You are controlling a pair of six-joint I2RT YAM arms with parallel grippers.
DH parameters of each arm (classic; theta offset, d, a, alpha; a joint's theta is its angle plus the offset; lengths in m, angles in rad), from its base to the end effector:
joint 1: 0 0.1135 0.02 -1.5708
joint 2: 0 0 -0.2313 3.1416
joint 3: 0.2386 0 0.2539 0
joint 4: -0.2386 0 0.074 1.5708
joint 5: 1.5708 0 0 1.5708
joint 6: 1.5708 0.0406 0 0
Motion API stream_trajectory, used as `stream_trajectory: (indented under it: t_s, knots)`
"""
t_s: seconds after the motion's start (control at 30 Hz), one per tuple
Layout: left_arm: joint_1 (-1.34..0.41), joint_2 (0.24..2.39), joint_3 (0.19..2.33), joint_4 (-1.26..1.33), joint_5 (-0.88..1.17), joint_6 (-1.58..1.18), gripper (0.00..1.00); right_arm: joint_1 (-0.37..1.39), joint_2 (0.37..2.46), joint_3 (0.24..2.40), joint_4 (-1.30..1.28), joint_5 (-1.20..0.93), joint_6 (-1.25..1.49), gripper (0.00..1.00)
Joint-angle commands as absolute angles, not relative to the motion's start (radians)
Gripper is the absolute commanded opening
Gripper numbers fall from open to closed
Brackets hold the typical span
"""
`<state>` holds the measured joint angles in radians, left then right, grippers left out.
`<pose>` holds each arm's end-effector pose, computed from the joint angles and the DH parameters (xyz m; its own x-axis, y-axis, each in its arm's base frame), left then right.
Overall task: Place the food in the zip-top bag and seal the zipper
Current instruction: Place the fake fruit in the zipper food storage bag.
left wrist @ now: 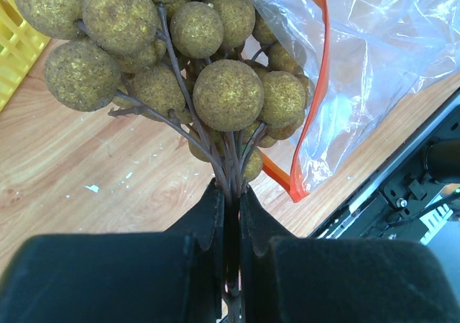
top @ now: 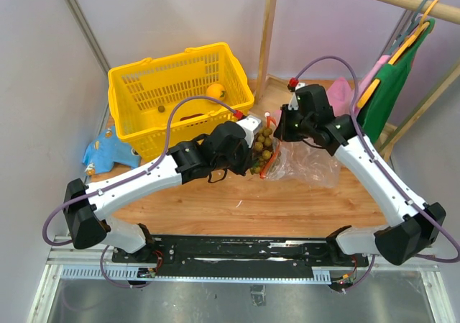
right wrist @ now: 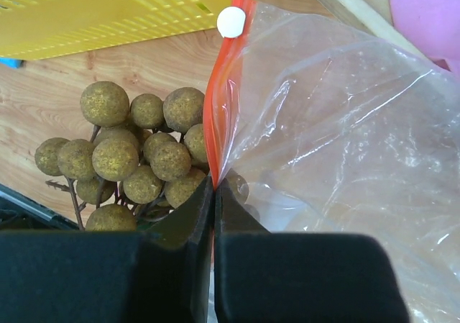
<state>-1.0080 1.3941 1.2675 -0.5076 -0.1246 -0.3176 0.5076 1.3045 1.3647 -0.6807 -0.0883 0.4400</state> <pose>0.1770 -0.2711 0.3019 -0.5457 0.2843 -0.7883 0.6478 0.7399 -0.1816 0.2560 0.1465 0.3448 -0.6927 0.1002 -0.7143 -0.2784 0.8764 0.3929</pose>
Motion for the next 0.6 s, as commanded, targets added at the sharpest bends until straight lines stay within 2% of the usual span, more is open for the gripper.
stream_trajectory:
  t_s: [0.0,0.57]
  knots:
    - [-1.002,1.373,1.266,-0.444,-0.079,-0.283,0.00,0.521,1.322,1.393,-0.678,-0.097,0.408,0.01]
    - [-0.979,1.395,1.263,-0.419,-0.111,-0.302,0.00,0.590,1.326,1.349,-0.475,-0.414,0.329,0.01]
